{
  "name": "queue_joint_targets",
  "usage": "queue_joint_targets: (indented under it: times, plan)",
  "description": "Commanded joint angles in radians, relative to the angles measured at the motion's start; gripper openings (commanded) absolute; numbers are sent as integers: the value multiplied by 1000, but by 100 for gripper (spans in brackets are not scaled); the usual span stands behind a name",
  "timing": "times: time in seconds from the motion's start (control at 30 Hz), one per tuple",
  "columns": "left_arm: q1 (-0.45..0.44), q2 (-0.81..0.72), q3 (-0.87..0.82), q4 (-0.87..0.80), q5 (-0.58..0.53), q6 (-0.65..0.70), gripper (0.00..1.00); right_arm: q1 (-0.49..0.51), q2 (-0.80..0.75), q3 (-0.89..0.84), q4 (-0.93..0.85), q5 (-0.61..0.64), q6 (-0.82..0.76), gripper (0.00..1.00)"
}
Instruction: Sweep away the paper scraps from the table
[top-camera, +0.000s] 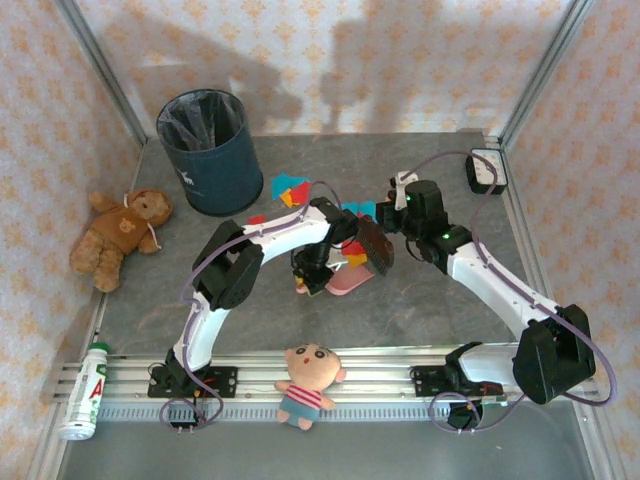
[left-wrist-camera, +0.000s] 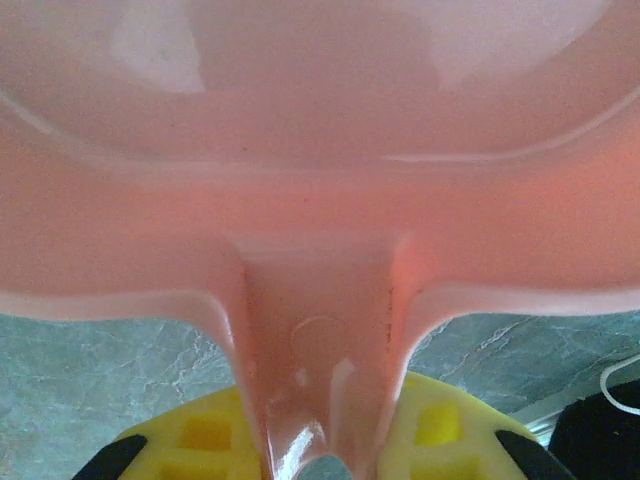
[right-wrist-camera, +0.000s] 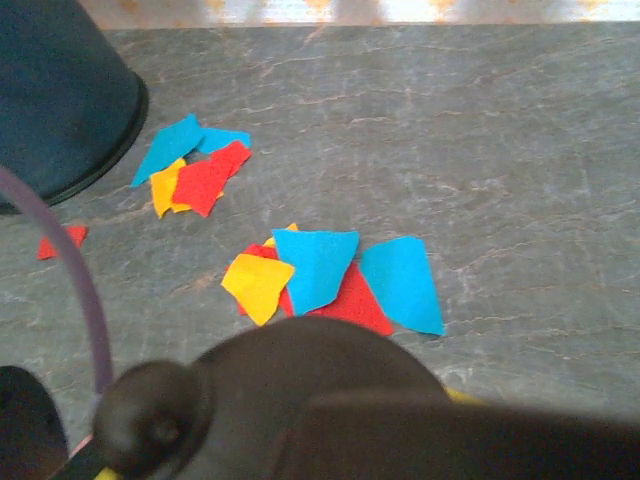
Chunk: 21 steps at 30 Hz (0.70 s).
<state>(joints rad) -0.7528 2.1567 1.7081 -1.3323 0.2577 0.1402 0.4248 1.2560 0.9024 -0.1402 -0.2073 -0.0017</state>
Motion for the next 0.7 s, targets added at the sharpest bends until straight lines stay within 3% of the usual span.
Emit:
queue_joint_targets:
  times: [0.0,0.27,0.67]
  plan:
    - [-6,20,30,-49,-5,22,0,10,12,6,-93,-79,-8,0]
    - [11,-12,-10,-11,4,2,0,9,-53,7,-79,-116,-4,0]
    - [73,-123,-133,40,15,-1,0,10,-148,-19,32,141,31,0]
